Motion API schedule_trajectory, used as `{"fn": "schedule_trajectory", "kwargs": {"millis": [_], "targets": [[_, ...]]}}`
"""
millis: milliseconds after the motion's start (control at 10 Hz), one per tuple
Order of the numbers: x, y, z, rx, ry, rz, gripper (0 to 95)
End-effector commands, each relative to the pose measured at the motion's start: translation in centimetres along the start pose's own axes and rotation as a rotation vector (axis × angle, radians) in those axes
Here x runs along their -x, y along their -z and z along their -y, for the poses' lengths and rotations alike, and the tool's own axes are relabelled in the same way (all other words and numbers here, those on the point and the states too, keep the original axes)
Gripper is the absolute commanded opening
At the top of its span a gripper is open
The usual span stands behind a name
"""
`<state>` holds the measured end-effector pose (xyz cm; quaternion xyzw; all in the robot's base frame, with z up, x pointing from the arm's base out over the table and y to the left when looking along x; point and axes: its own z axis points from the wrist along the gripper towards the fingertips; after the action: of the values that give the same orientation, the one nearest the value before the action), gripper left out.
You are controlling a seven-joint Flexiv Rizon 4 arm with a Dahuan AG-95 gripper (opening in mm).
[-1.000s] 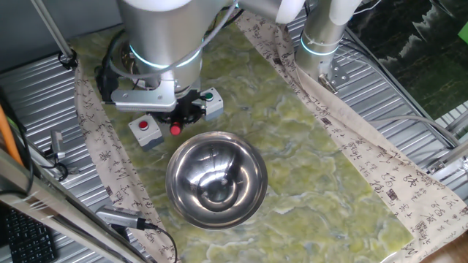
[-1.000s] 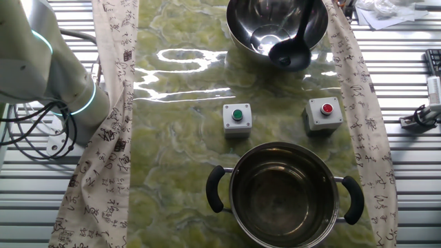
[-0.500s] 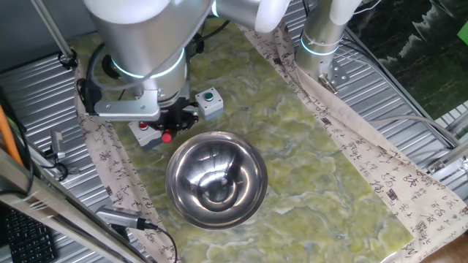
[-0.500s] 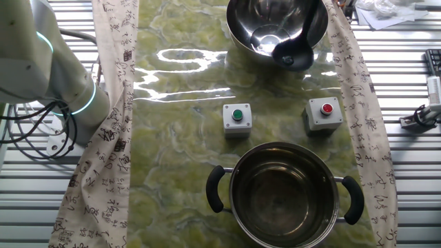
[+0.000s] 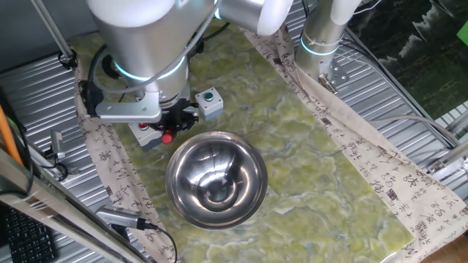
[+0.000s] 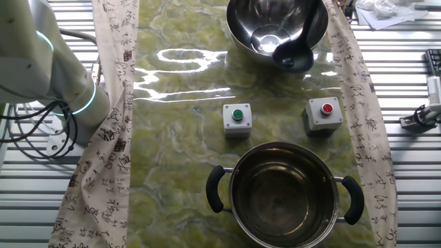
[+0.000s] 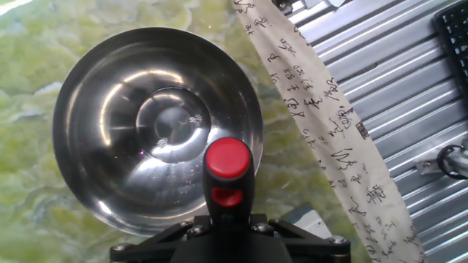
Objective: Scoop water with a large spoon from one bowl to another
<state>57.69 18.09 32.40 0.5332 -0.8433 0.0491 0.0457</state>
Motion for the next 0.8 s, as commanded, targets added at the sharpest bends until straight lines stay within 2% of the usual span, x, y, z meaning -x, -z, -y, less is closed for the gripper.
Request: {"fn": "schedule_trajectory", "kwargs": {"millis": [100,200,400,500,800], "targets": [[-0.28,-0.17,-0.16,-0.017,-0.018,0.028,0.0],[-0.28,-0.17,-0.16,-0.01,-0.077,0.039,0.0],[-0.28,-0.17,-0.16,0.036,-0.177,0.048,0.0],[-0.28,-0.17,-0.16,0.045,-0.219,0.061,0.0],[-0.28,-0.17,-0.16,0.081,-0.203,0.068,0.0]]}}
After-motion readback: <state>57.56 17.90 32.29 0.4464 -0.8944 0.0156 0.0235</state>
